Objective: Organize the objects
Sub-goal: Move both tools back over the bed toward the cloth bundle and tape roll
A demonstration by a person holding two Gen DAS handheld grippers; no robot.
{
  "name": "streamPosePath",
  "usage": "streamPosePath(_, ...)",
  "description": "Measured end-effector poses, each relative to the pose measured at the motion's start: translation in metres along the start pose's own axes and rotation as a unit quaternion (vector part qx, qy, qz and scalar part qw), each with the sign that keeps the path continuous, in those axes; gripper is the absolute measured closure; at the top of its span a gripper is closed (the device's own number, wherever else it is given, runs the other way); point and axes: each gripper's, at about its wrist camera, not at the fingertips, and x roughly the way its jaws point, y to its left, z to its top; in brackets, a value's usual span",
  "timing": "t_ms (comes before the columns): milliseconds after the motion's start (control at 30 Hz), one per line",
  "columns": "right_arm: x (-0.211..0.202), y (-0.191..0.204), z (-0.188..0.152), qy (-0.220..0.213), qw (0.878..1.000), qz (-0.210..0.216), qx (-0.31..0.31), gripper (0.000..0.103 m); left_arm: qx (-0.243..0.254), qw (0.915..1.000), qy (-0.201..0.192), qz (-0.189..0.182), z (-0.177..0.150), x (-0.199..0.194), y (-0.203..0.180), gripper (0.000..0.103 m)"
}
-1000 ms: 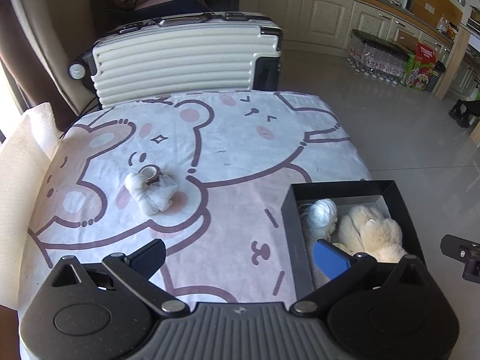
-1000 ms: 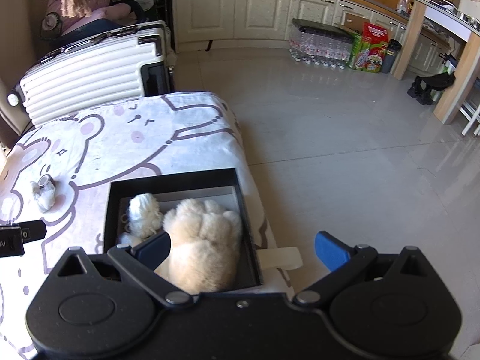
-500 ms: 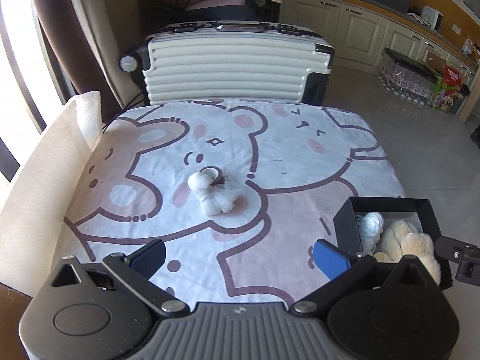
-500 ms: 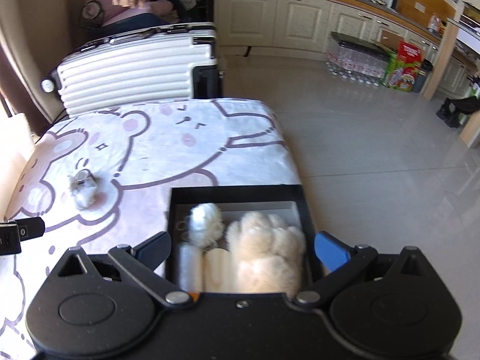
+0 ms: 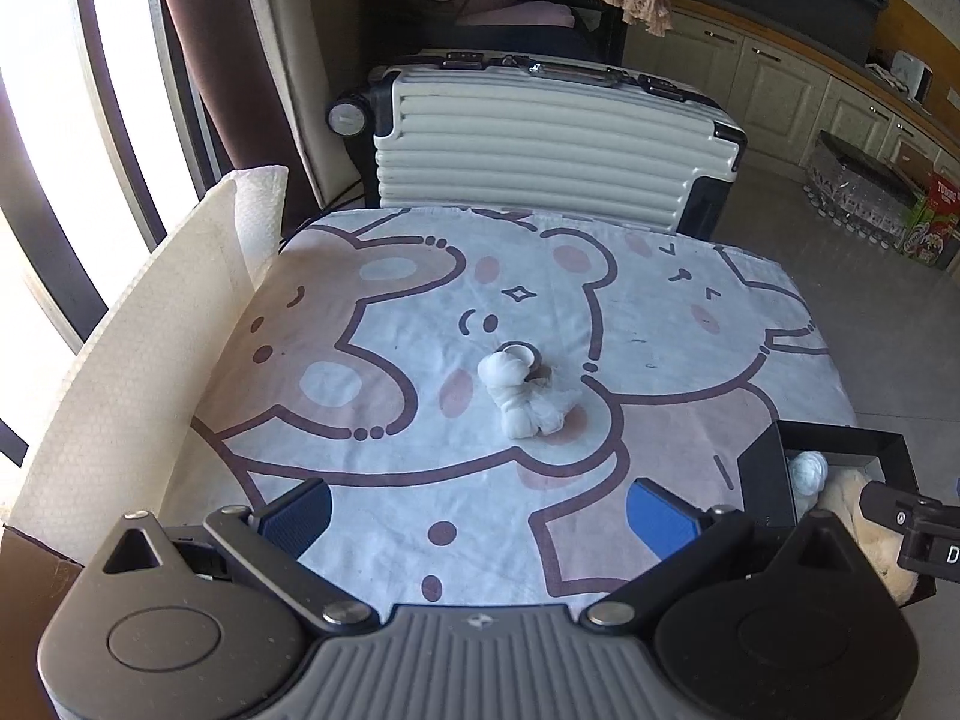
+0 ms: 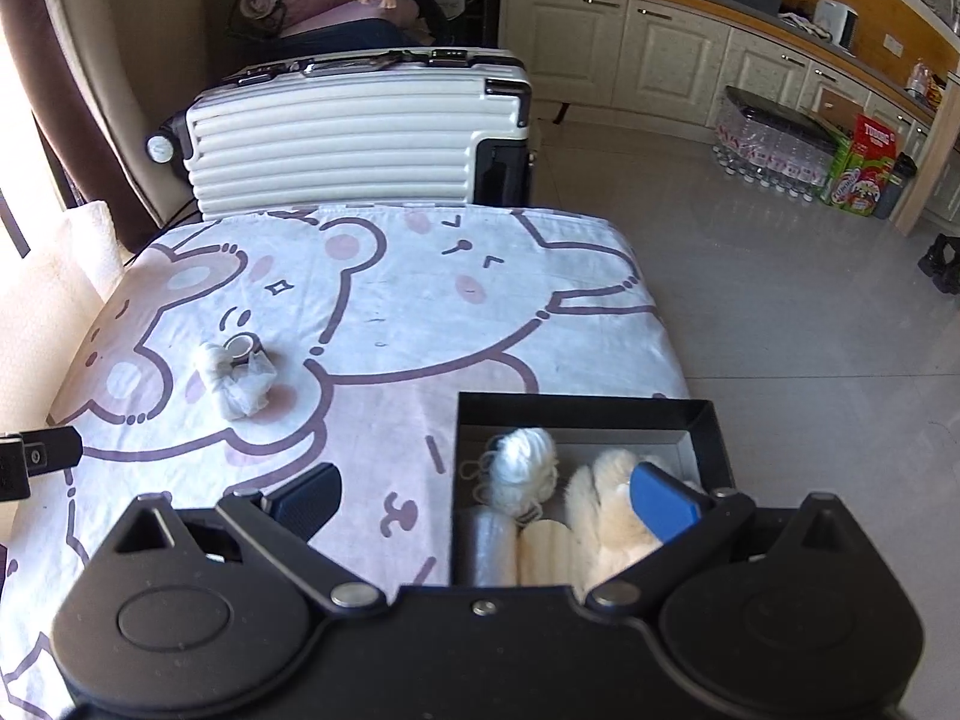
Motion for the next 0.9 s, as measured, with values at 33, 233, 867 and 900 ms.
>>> streamPosePath(33,0.000,0.002,0.000,-0.001,1.000,0.001,0.000,0.000,-0.001,1.0000,0.000,0.001,0.000,0.000,0.002,0.000)
streamPosePath(233,0.001,0.011,0.002,-0.009,1.000,0.005,0.006,0.000,-0.006,1.0000,-0.001,0.006,0.000,0.000,0.013,0.000)
streamPosePath(867,-0.008,0.021,0.016,-0.069,0.997,0.018,0.041,0.000,-0.063,0.9952,-0.072,0.022,0.013,-0.014,0.039,0.000)
streamPosePath(900,-0.010,0.024,0.018,-0.074,0.996,0.016,0.038,0.000,-0.064,0.9949,-0.074,0.023,0.014,-0.014,0.040,0.000)
